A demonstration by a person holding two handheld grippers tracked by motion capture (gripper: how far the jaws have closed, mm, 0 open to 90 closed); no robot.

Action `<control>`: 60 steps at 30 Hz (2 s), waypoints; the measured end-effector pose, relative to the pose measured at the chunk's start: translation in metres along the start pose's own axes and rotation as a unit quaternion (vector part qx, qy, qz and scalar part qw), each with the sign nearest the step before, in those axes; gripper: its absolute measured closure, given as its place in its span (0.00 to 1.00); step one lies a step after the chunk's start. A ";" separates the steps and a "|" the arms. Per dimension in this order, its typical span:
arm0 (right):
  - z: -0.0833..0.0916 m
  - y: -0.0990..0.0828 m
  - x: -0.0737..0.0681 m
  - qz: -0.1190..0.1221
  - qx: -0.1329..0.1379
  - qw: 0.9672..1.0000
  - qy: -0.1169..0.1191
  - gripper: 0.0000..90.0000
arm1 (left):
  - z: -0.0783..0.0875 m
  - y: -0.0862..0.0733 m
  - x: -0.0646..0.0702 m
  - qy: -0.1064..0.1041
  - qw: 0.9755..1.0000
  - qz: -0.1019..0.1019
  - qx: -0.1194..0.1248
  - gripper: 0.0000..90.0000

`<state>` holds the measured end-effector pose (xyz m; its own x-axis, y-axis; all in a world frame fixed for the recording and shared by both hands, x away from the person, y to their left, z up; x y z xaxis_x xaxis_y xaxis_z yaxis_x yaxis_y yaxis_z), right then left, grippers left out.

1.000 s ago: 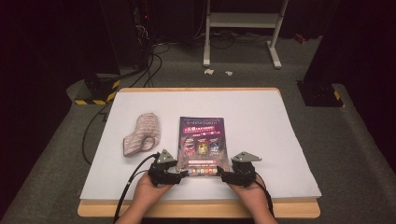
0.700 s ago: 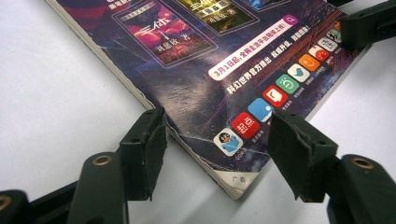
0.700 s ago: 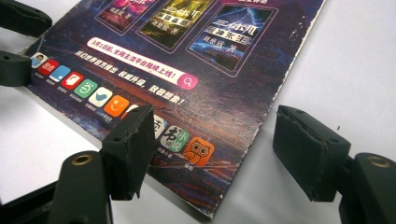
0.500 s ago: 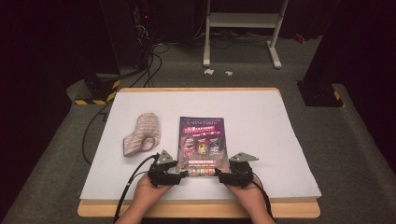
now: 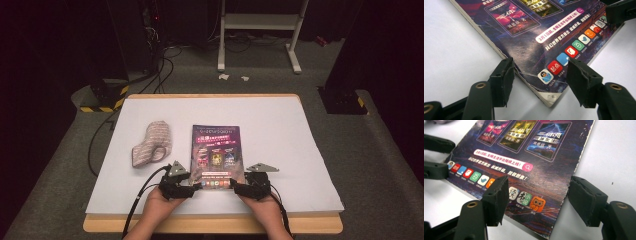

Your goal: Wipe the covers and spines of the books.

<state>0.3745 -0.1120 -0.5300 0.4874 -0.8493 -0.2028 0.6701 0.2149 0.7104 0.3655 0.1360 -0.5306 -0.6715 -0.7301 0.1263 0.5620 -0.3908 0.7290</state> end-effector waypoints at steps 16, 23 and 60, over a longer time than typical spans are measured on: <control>0.027 0.019 -0.021 0.008 0.099 0.995 0.030 0.44 | 0.001 -0.001 0.000 0.000 1.000 0.003 0.005 0.45; 0.029 0.021 -0.028 0.012 0.112 0.993 0.036 0.45 | 0.001 -0.002 0.000 0.001 1.000 0.005 0.007 0.45; 0.011 0.008 -0.040 0.013 0.071 0.996 0.050 0.47 | 0.000 -0.002 -0.001 -0.003 1.000 0.011 0.014 0.47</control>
<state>0.3537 -0.0817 -0.5086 0.5625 -0.7899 -0.2444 0.5737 0.1600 0.8033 0.3649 0.1379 -0.5322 -0.6619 -0.7350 0.1471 0.5631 -0.3581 0.7447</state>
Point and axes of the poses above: each handheld gripper's, and its own axes: z roughly backward along the jaws, y roughly out of its top, x roughly to its right, the point moved 4 cm from there along -z, roughly forward along the jaws, and after that the axes turned 1 degree about -y, right-handed, at the moved point
